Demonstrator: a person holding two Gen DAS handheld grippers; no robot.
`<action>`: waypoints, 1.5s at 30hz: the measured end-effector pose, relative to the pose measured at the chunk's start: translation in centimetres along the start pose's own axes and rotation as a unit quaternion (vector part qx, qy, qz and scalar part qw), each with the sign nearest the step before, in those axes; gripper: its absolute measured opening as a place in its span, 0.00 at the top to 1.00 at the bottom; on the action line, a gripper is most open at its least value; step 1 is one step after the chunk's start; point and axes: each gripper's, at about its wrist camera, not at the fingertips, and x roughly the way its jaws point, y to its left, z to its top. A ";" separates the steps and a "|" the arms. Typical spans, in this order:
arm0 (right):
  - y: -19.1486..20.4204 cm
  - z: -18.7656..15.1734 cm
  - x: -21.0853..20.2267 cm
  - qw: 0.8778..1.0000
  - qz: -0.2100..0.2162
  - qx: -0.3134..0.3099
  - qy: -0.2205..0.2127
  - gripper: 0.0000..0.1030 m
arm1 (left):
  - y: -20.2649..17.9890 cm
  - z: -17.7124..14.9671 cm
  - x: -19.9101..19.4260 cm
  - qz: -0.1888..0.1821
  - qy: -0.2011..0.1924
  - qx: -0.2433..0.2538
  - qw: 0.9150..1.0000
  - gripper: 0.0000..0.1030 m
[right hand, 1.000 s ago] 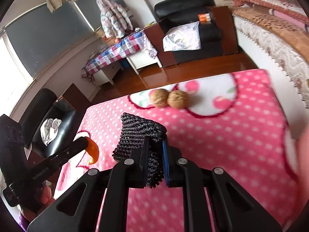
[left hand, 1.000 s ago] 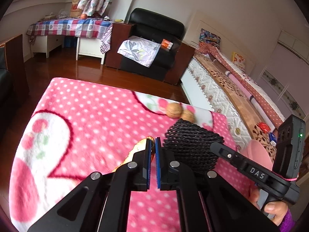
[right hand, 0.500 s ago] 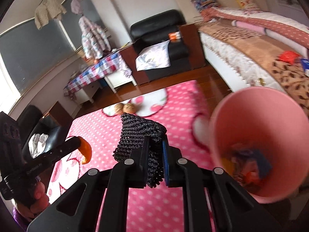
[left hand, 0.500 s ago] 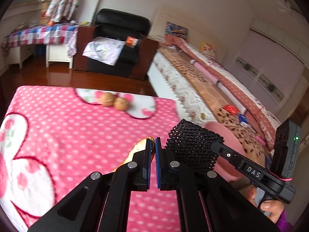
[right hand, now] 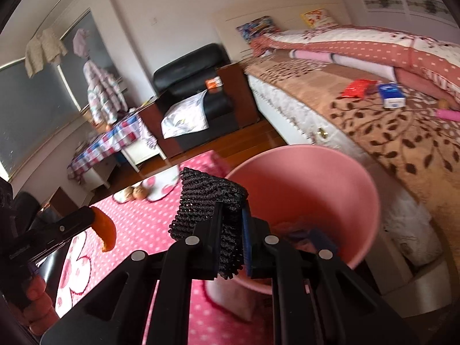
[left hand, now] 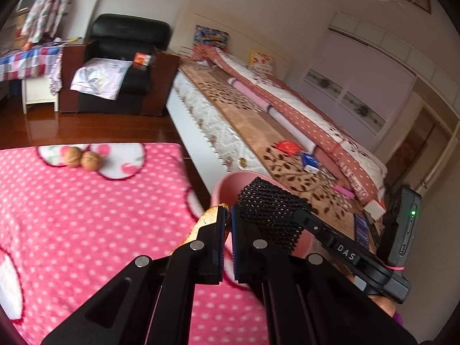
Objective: Collect trash
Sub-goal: 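Carry the orange peel and black pad in both grippers over the bucket, then open the left gripper to drop the orange peel into the bucket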
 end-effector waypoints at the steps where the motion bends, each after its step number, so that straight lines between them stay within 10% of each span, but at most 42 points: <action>1: -0.4 0.1 -0.1 1.000 -0.005 0.002 -0.003 0.87 | -0.7 0.1 0.5 -0.005 0.004 0.004 1.000 0.97; 23: -5.0 -0.2 0.2 0.994 -0.102 -0.029 -0.013 0.87 | -6.1 -1.5 13.1 -0.014 0.102 0.056 0.993 0.96; 45: -5.0 -0.5 2.7 0.993 -0.109 -0.042 0.014 0.87 | -4.7 -2.1 15.2 0.047 0.102 0.062 0.992 0.80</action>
